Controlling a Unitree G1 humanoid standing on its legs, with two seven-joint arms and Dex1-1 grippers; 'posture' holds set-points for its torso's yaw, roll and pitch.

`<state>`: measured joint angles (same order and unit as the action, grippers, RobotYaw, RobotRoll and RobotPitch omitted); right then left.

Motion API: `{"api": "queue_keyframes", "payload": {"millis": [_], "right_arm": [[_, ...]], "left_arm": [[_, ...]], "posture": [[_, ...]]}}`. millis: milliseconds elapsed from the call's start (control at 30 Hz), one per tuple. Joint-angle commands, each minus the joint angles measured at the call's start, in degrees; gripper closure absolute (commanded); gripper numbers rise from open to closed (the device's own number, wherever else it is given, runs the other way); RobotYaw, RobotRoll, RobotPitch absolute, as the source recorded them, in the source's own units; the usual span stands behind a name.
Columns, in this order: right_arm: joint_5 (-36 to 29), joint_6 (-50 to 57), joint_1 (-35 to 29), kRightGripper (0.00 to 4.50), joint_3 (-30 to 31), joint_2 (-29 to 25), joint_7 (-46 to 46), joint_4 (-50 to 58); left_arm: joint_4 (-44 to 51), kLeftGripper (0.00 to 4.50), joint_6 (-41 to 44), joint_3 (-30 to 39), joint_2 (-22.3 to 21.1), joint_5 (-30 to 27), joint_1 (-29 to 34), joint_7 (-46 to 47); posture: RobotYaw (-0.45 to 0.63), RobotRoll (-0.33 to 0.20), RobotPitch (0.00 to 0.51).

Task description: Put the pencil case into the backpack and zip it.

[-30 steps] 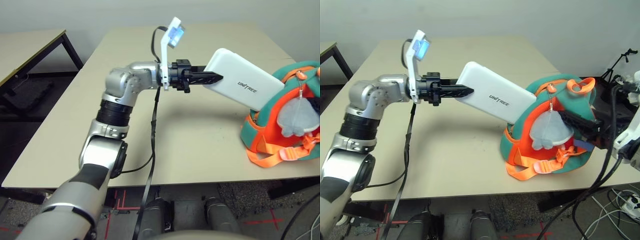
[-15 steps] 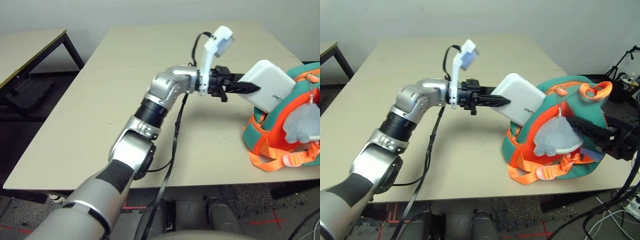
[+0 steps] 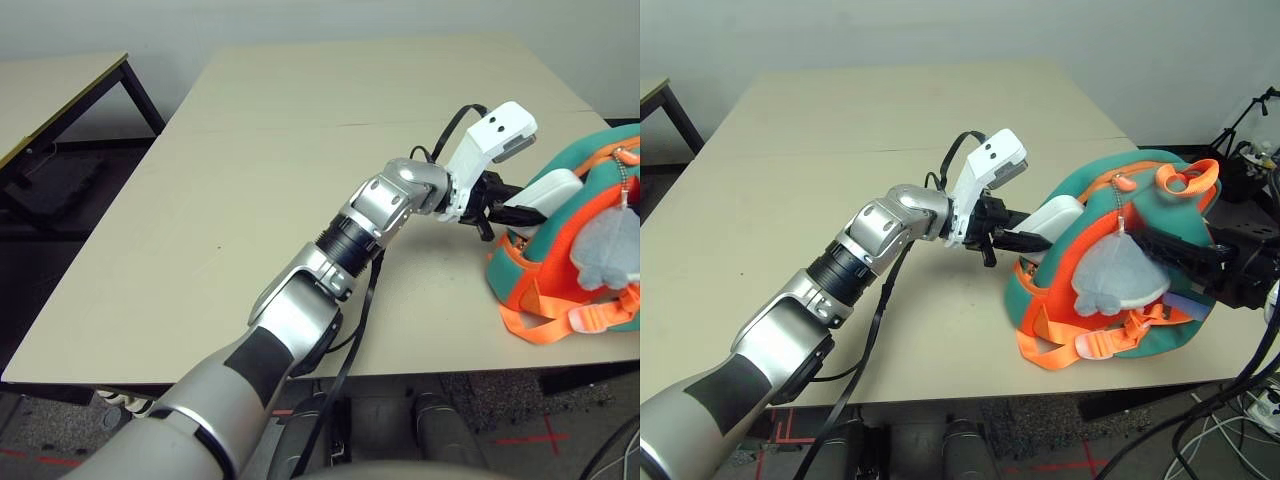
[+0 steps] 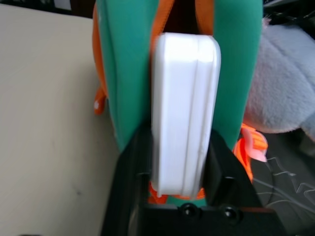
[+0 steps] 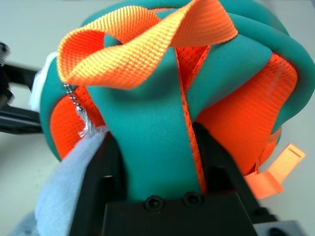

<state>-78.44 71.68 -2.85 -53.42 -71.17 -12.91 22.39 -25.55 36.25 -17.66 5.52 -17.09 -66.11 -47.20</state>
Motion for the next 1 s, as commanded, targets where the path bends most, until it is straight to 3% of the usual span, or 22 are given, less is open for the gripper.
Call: {"api": "queue_keyframes", "payload": {"millis": [33, 167, 233, 367, 633, 1000], "right_arm": [[1.4, 1.4, 0.4, 3.03, 2.2, -0.1, -1.3, -0.4], [2.7, 1.2, 1.4, 4.17, 3.0, 0.7, -1.8, -0.4], [3.2, 1.1, 1.9, 4.45, 3.3, 1.2, -1.7, -0.3], [3.9, 1.4, 2.6, 4.45, 3.6, 1.8, -1.7, 0.1], [4.1, 2.2, 3.5, 4.45, 3.1, 2.6, -1.2, 0.8], [4.3, 2.8, 4.4, 4.45, 3.5, 3.9, -0.3, 1.4]], "left_arm": [[6.0, 1.27, 2.4, 3.9, -0.4, -1.8, 0.9, 2.1], [11.5, 0.01, 4.1, 5.0, -3.8, -2.2, 3.0, 2.4], [12.9, 0.54, 4.6, 4.9, -4.5, -2.4, 3.9, 2.6], [12.8, 1.77, 3.6, 3.1, -5.0, -1.5, 5.6, 2.2], [13.0, 4.45, 3.4, 0.2, -2.1, -1.7, 8.0, 2.0], [11.2, 4.50, 1.8, -0.3, -0.2, -1.3, 7.3, 2.0]], "posture": [[-0.18, 0.000, 0.144], [-0.18, 0.000, 0.132], [-0.18, 0.000, 0.130], [-0.19, 0.000, 0.121], [-0.21, 0.000, 0.116], [-0.22, 0.000, 0.118]]}}
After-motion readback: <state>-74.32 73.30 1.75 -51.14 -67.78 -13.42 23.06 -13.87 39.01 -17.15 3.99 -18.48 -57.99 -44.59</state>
